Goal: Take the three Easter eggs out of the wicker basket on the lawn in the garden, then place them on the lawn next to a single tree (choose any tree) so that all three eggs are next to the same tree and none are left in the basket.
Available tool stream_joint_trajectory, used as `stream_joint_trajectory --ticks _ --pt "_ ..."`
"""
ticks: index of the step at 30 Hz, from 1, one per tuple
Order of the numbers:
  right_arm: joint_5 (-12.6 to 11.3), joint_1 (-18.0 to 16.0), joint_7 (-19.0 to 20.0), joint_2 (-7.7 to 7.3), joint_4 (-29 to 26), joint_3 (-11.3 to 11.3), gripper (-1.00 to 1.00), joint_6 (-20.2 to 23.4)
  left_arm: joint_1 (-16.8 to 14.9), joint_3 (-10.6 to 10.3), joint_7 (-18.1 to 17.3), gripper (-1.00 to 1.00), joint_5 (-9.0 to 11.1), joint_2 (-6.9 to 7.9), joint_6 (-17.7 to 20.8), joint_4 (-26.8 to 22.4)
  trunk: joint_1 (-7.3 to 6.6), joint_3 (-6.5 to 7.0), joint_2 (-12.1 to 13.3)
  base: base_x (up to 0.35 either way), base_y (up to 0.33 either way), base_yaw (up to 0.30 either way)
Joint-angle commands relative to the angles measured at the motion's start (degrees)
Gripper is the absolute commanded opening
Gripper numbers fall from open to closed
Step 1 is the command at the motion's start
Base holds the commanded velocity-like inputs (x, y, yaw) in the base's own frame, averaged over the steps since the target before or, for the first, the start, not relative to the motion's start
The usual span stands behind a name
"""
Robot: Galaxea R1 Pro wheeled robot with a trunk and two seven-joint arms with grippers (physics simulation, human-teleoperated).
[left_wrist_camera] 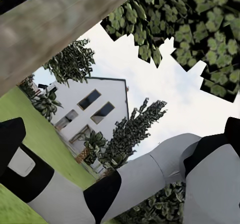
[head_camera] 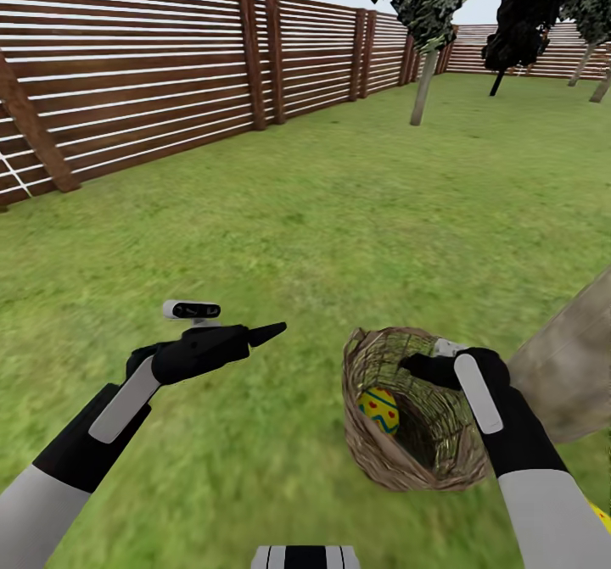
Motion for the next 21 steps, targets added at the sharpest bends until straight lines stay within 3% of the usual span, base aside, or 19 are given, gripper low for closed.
stream_joint_trajectory --ticks 1,5,9,11,15,21 --pt "-0.6 0.0 -0.5 -0.02 0.2 0.0 1.0 0.2 0.0 -0.1 0.0 1.0 0.5 0.08 0.5 0.0 0.02 -0.02 0.0 0.331 0.041 -0.27" --pt "-0.6 0.0 -0.5 -0.05 1.6 0.1 1.0 0.2 0.0 -0.1 0.0 1.0 0.5 0.12 0.4 0.0 0.02 0.1 0.0 0.276 0.05 -0.281" --pt "-0.9 0.0 -0.5 -0.01 3.3 0.1 1.0 0.2 0.0 -0.1 0.0 1.0 0.5 0.15 0.4 0.0 0.02 0.15 0.0 0.03 0.006 -0.185" --pt "-2.2 0.0 -0.5 -0.07 3.6 0.2 1.0 0.2 0.1 -0.1 0.0 1.0 0.5 0.15 0.4 0.0 0.02 0.15 0.0 0.004 0.001 -0.03" --pt "-7.4 -0.1 -0.5 -0.38 4.6 0.2 1.0 0.1 0.6 -0.1 0.0 1.0 0.5 0.09 0.5 2.9 0.05 -0.07 0.0 0.001 0.0 -0.007" --pt "-8.2 -0.1 0.5 -0.32 4.7 1.4 1.0 0.0 0.7 -0.1 0.0 1.0 0.5 0.06 0.6 3.9 0.2 -1.4 -0.1 0.0 0.0 0.0"
